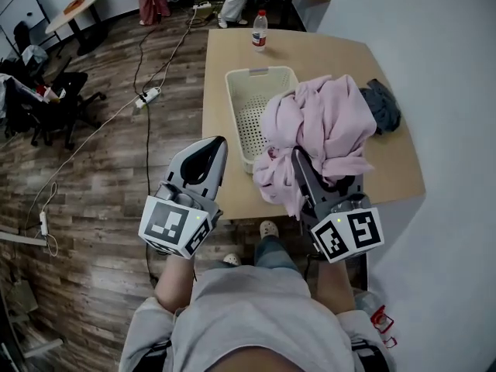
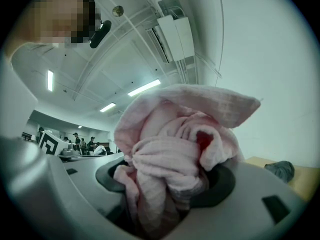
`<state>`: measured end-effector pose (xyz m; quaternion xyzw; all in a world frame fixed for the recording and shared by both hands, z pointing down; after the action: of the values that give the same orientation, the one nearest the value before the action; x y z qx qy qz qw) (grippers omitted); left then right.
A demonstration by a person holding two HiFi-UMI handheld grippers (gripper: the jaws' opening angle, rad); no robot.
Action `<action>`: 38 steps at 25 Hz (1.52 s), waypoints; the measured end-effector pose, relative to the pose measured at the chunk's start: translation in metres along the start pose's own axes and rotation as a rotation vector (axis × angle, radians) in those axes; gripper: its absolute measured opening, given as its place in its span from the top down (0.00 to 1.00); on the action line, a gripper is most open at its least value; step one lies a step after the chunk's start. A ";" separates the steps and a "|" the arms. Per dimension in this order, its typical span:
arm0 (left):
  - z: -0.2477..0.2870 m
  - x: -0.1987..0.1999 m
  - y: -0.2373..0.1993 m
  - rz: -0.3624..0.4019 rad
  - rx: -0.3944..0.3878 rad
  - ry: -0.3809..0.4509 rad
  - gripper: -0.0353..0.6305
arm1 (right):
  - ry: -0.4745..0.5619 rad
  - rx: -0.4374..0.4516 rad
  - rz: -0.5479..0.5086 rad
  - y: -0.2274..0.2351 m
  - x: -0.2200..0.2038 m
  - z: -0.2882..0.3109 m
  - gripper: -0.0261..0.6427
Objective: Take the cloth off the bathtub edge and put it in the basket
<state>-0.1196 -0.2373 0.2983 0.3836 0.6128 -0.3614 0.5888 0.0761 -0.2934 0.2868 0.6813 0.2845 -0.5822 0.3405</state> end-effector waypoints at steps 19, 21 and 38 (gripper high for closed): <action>0.058 -0.003 -0.026 0.017 0.267 0.005 0.95 | -0.042 0.261 -0.001 0.053 -0.003 0.120 0.49; 0.061 -0.005 -0.027 0.017 0.293 0.004 0.95 | -0.066 0.283 0.008 0.056 -0.011 0.131 0.49; 0.063 -0.026 -0.034 -0.018 0.509 -0.065 0.95 | -0.366 0.400 0.035 0.065 -0.109 0.205 0.48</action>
<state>-0.1220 -0.3104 0.3209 0.5021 0.4862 -0.5216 0.4892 -0.0134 -0.4948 0.3848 0.6234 0.0859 -0.7342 0.2547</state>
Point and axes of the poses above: the fingertips, and each gripper's own axes: z forward along the fingers, y to its right, x out of its top, the point moved 5 cm from there along -z, backward along the fingers, and after that the axes turned 9 degrees about -x, right-handed, at the moved point
